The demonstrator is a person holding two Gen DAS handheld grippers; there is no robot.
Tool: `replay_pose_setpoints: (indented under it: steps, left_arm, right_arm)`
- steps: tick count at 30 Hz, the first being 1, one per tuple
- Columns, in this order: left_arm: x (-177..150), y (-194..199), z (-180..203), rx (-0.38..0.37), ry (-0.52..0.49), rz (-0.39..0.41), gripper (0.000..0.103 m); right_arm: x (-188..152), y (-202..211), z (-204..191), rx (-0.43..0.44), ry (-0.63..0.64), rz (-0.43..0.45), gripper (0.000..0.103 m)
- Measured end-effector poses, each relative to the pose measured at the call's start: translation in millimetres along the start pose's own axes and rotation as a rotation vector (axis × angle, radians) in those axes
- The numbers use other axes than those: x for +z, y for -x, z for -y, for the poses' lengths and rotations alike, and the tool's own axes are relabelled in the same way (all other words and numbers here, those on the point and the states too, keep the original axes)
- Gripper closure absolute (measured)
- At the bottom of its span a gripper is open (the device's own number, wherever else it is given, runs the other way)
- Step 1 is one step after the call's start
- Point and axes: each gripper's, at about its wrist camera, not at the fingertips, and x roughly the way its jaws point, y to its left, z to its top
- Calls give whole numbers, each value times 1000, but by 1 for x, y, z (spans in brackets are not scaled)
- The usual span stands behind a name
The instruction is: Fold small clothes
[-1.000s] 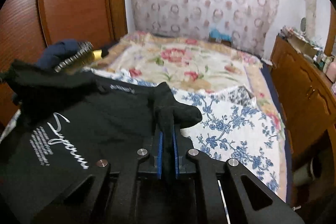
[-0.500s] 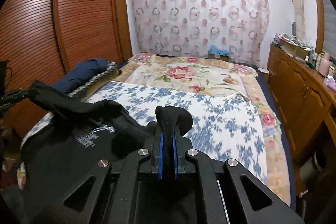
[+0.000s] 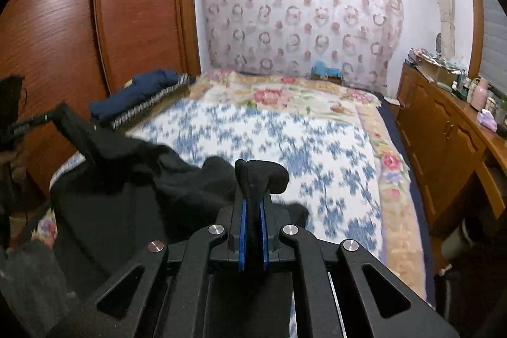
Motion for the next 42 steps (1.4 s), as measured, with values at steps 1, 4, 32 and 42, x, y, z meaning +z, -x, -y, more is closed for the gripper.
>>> replay_pose_setpoints:
  steps: [1,4,32,42]
  left_arm:
    - [-1,1,-1,1,2,-2,100]
    - [-8,10,-6,19,3,-5,100]
    - [-10,-35,-25,142,-52,-146,33]
    - [-13,-94,-35,182,-98,-246,33]
  right_arm:
    - [0,3,-2,5,-5,-10,96]
    - [4,14,-5,-2,-1,-23,96]
    - [9,13,-17,-73,24,-67,49]
    - [5,-57,7,-72,-30,-137,49]
